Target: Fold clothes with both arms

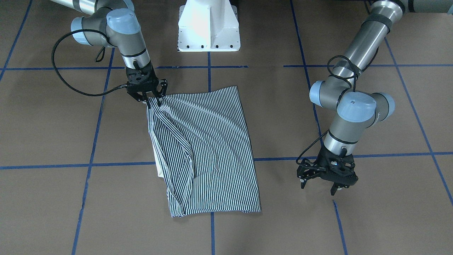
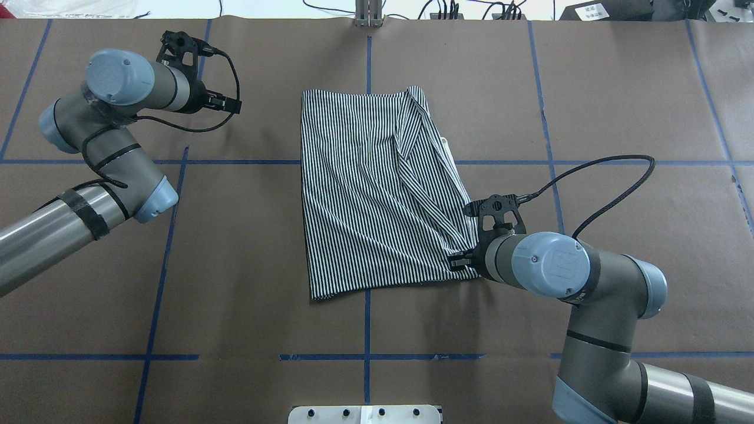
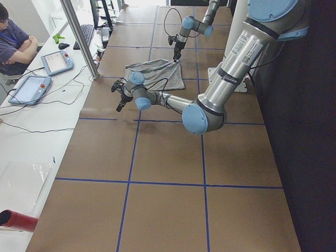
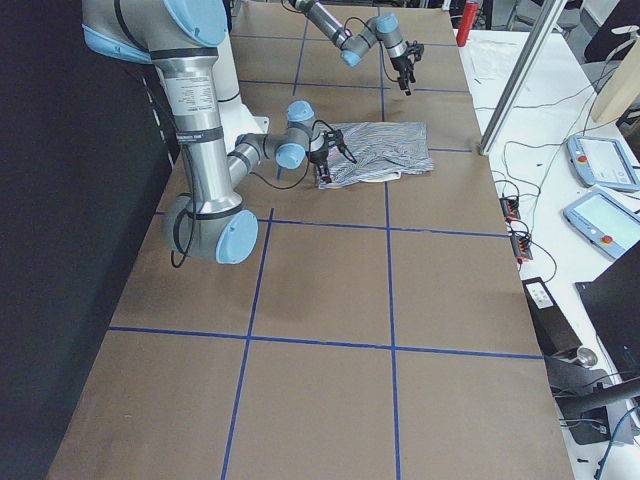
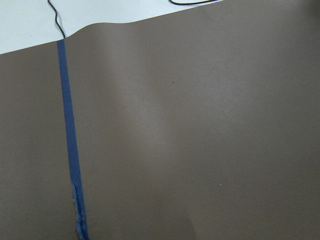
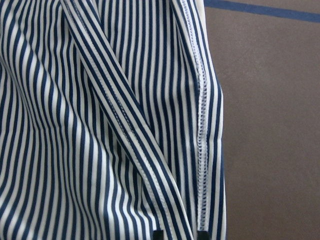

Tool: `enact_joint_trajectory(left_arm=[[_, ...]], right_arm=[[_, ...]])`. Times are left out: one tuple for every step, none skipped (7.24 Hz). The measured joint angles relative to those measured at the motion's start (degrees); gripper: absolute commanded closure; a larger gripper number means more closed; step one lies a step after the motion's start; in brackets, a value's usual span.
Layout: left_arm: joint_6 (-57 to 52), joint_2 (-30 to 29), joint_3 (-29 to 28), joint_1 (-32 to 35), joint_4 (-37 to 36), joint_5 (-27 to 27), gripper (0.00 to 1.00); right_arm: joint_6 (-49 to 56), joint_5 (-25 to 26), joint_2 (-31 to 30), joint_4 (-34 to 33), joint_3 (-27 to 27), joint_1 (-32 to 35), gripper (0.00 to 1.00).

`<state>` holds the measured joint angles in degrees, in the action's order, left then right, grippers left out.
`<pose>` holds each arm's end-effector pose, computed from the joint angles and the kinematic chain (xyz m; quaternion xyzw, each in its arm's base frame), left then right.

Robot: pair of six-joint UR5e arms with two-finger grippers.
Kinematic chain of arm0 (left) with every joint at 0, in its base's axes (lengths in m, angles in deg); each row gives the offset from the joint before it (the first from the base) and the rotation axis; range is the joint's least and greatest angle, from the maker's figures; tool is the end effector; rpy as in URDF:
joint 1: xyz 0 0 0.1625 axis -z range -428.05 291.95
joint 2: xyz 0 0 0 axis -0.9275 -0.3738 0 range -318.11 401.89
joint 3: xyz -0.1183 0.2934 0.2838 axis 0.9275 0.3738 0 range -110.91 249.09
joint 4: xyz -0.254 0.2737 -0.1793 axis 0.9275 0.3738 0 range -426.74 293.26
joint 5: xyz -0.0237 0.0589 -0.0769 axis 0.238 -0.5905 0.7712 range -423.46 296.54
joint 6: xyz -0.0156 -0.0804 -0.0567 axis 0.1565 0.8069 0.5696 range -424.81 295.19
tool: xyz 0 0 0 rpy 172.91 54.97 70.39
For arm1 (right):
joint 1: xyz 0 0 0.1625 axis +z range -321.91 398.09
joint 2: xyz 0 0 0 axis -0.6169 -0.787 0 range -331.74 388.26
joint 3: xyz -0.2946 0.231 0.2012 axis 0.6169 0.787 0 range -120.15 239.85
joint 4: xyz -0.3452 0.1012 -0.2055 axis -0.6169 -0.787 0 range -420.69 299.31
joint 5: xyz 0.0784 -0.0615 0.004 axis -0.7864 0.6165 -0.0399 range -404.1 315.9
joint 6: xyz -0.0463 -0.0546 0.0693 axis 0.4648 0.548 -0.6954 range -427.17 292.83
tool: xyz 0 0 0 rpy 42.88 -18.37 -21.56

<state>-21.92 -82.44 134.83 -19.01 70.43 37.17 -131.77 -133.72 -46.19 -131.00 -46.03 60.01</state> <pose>0.4128 -0.6509 0.4140 0.3005 0.3792 0.0297 0.8746 -0.4962 -0.3441 0.3522 0.1759 -0.3941 -0.0259 0.9017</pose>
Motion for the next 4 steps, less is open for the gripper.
enact_joint_trajectory(left_arm=[[0.0, 0.0, 0.0, 0.0, 0.0, 0.0, 0.00], [0.0, 0.0, 0.0, -0.1, 0.0, 0.0, 0.00], [0.0, 0.0, 0.1, -0.1, 0.0, 0.0, 0.00], [0.0, 0.0, 0.1, -0.2, 0.0, 0.0, 0.00]], right_arm=[[0.0, 0.0, 0.0, 0.0, 0.0, 0.0, 1.00], [0.0, 0.1, 0.0, 0.0, 0.0, 0.0, 1.00], [0.0, 0.1, -0.1, 0.0, 0.0, 0.0, 0.95], [0.0, 0.2, -0.4, 0.0, -0.1, 0.0, 0.70]])
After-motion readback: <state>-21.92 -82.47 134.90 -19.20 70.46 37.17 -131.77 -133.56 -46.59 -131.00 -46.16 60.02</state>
